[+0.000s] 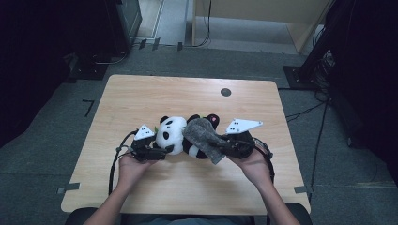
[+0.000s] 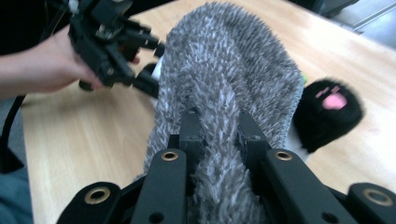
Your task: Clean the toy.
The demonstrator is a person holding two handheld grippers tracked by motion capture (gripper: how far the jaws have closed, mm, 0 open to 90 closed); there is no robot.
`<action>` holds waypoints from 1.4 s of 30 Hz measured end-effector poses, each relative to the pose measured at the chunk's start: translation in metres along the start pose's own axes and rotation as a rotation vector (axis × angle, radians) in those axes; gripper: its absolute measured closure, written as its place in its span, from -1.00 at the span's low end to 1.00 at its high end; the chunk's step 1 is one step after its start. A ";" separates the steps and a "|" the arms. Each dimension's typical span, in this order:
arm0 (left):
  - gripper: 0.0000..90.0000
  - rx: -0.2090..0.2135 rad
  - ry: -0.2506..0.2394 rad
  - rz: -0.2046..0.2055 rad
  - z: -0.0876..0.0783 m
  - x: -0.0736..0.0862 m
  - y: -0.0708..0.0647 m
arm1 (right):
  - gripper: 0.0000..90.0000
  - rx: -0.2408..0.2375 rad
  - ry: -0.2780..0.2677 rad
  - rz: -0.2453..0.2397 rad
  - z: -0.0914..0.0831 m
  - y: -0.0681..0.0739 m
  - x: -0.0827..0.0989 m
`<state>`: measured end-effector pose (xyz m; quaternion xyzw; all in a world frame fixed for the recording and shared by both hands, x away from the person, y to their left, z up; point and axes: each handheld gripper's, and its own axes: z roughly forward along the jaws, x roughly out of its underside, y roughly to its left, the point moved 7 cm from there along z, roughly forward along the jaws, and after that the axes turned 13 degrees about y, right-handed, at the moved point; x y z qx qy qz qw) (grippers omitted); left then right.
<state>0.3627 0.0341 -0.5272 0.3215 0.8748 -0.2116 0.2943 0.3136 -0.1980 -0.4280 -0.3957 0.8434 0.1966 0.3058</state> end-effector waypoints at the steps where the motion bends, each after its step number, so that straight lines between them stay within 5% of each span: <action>1: -0.61 0.000 0.002 0.002 0.000 0.000 0.000 | 0.72 -0.005 0.019 0.004 0.006 0.003 0.007; 6: -0.61 -0.003 0.009 0.010 0.000 0.001 0.000 | 0.72 -0.018 0.033 0.014 0.016 0.002 0.020; 25: -0.61 0.007 0.003 0.002 0.001 0.001 0.001 | 0.72 0.062 0.036 0.089 0.002 -0.032 0.039; 33: -0.61 0.008 0.004 0.001 0.000 0.001 0.000 | 0.72 0.031 -0.040 0.068 -0.010 -0.015 0.019; 42: -0.61 0.006 0.006 0.000 0.000 0.001 0.000 | 0.72 -0.007 -0.017 0.011 0.005 0.009 0.010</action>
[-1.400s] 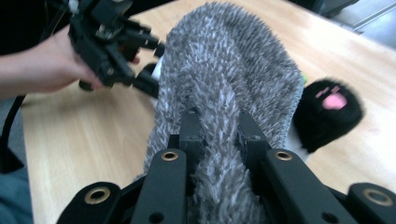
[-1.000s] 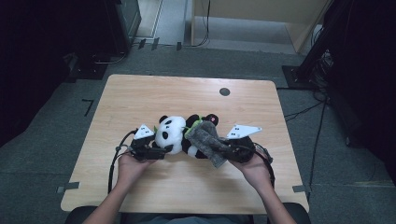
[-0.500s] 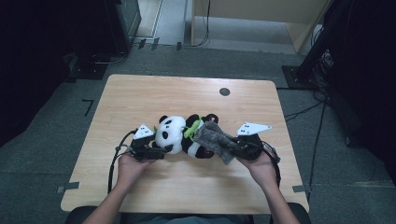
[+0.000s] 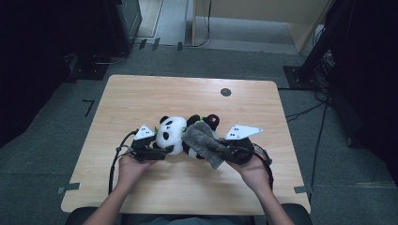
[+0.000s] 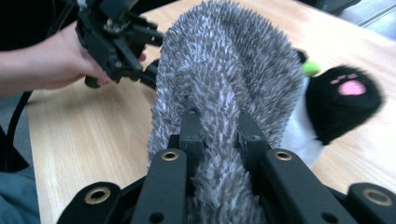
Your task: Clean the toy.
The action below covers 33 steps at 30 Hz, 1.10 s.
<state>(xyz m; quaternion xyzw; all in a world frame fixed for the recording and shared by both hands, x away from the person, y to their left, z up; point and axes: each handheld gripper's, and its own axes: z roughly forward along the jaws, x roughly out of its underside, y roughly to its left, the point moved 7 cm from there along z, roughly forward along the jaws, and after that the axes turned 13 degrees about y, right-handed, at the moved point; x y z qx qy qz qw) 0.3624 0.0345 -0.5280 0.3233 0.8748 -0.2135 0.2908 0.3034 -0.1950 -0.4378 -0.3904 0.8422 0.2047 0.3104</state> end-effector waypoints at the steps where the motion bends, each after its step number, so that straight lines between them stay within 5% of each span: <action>1: -0.61 0.000 0.000 0.002 0.000 0.000 0.000 | 0.72 -0.006 0.018 0.000 0.006 0.001 0.003; 24: -0.61 0.009 -0.005 0.012 0.000 0.000 0.001 | 0.73 0.064 0.039 0.070 0.001 -0.032 0.021; 33: -0.61 0.005 -0.003 0.012 0.000 0.000 0.001 | 0.74 0.016 -0.008 -0.035 -0.002 0.014 -0.014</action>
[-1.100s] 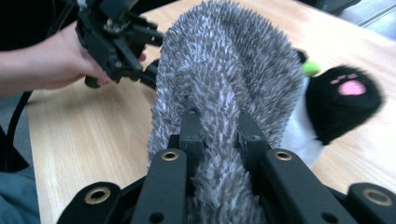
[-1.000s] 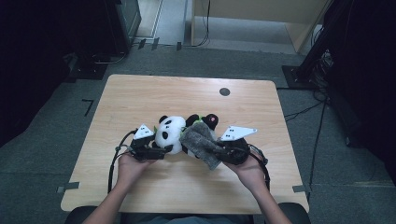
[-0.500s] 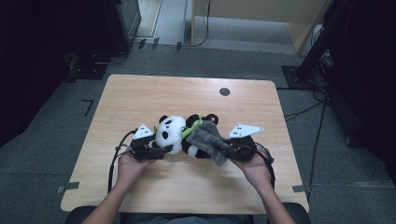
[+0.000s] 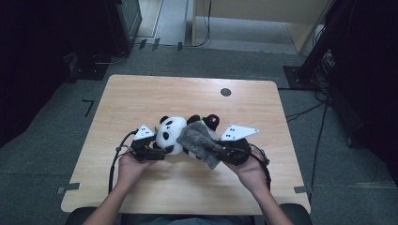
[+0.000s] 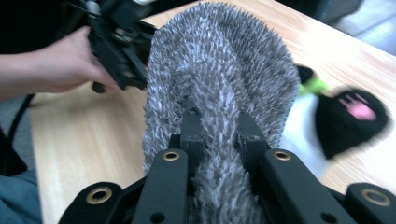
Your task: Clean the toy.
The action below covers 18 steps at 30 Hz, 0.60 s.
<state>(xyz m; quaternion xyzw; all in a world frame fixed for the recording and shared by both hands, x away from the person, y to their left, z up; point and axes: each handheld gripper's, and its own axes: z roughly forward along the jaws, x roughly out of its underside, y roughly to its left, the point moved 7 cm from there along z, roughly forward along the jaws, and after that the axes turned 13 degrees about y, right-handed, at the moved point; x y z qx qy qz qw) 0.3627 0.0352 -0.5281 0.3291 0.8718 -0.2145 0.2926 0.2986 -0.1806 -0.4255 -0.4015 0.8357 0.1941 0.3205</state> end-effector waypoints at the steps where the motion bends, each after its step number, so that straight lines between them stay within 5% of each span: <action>1: -0.61 0.000 0.000 0.000 0.000 0.000 0.000 | 0.74 0.000 0.000 0.000 0.000 0.000 0.000; 7: -0.61 0.000 -0.001 -0.003 0.000 0.000 0.000 | 0.74 -0.033 0.007 -0.037 0.020 0.020 -0.026; 10: -0.61 0.000 0.000 -0.003 0.000 0.000 0.000 | 0.73 -0.024 0.033 -0.052 0.045 0.026 -0.039; 18: -0.61 -0.001 0.004 -0.002 0.000 0.000 0.000 | 0.73 0.052 0.121 -0.059 0.086 0.030 -0.031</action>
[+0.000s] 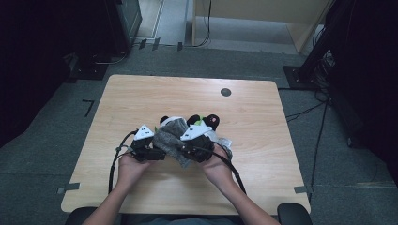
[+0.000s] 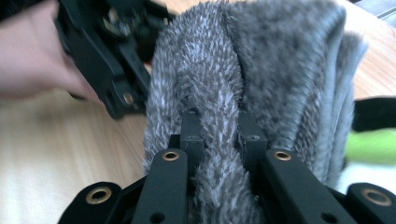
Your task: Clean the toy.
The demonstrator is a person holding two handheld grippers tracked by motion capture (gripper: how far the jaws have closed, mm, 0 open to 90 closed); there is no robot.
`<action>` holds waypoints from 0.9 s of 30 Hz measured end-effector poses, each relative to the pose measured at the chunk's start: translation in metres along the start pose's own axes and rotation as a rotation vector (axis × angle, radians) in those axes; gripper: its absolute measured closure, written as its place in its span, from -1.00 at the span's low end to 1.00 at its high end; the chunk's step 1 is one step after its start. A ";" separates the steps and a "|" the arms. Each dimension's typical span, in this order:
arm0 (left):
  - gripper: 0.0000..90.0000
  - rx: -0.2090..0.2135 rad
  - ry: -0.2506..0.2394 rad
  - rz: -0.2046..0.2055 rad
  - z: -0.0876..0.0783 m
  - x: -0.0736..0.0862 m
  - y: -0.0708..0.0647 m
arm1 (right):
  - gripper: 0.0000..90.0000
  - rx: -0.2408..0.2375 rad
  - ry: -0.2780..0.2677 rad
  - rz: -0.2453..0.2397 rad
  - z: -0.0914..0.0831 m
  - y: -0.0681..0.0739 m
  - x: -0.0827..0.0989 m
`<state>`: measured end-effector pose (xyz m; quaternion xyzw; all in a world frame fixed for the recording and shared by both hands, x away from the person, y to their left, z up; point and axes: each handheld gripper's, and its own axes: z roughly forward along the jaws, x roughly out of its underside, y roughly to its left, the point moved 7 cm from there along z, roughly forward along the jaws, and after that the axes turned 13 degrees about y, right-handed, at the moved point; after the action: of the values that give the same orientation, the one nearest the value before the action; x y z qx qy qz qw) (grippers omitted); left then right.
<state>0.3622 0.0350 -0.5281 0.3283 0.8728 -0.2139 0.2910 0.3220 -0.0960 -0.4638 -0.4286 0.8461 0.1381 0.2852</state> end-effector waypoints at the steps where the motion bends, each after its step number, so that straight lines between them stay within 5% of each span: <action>1: -0.61 -0.001 0.002 0.003 0.000 0.000 0.000 | 0.73 0.012 0.003 -0.003 0.003 0.001 0.003; 13: -0.61 -0.003 0.017 0.008 0.001 0.002 -0.001 | 0.75 0.019 -0.037 0.010 0.015 0.008 0.039; 21: -0.61 0.007 0.022 0.016 0.003 0.002 -0.002 | 0.75 0.023 -0.038 -0.015 0.013 0.009 0.056; 27: -0.61 0.002 0.020 0.014 0.004 0.002 -0.003 | 0.76 0.000 -0.054 0.012 0.006 0.007 0.063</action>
<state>0.3605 0.0315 -0.5318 0.3367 0.8732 -0.2096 0.2832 0.2886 -0.1293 -0.5060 -0.4195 0.8407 0.1512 0.3073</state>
